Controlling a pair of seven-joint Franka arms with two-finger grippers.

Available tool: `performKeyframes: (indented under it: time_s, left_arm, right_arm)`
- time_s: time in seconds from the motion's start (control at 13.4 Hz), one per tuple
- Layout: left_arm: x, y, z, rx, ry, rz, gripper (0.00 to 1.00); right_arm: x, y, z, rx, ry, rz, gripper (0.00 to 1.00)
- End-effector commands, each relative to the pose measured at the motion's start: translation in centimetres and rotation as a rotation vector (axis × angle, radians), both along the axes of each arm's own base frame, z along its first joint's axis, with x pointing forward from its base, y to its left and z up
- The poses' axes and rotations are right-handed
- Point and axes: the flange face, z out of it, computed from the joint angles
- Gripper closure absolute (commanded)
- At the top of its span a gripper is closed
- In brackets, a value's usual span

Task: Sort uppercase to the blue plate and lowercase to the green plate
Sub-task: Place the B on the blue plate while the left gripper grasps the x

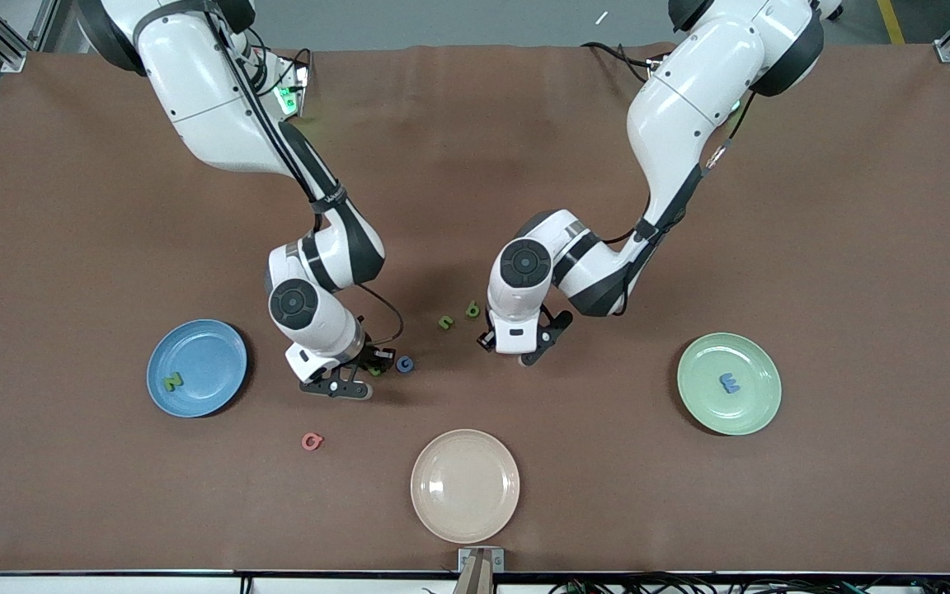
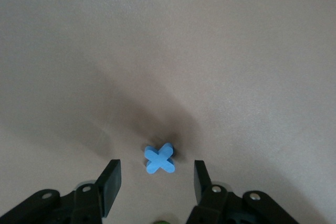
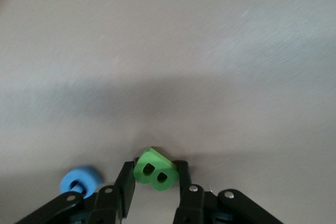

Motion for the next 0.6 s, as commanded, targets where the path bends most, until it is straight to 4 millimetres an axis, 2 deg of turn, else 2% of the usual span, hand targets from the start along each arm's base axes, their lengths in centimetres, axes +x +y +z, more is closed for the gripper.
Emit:
performKeyframes:
  time_s: [0.0, 0.07, 0.3, 0.37, 0.52]
  left_arm:
    - [0.1, -0.8, -0.5, 0.002, -0.011, 0.004, 0.4]
    - [0.2, -0.7, -0.6, 0.005, -0.011, 0.006, 0.42]
    - [0.1, -1.1, -1.1, 0.004, -0.01, 0.003, 0.46]
    - [0.0, -1.3, -1.4, 0.007, -0.009, -0.003, 0.48]
    - [0.2, -0.9, -1.7, 0.014, -0.011, 0.0, 0.5]
  right_arm:
    - [2.2, -5.4, 2.4, -0.02, 0.034, 0.044, 0.9]
    - [3.1, -9.1, 3.7, -0.024, 0.062, 0.077, 0.9]
    - [4.1, -17.4, 7.2, -0.013, 0.12, 0.183, 0.9]
    - [4.2, -19.8, 7.6, -0.01, 0.127, 0.209, 0.9]
    - [4.5, -24.7, 7.0, -0.043, 0.126, 0.271, 0.9]
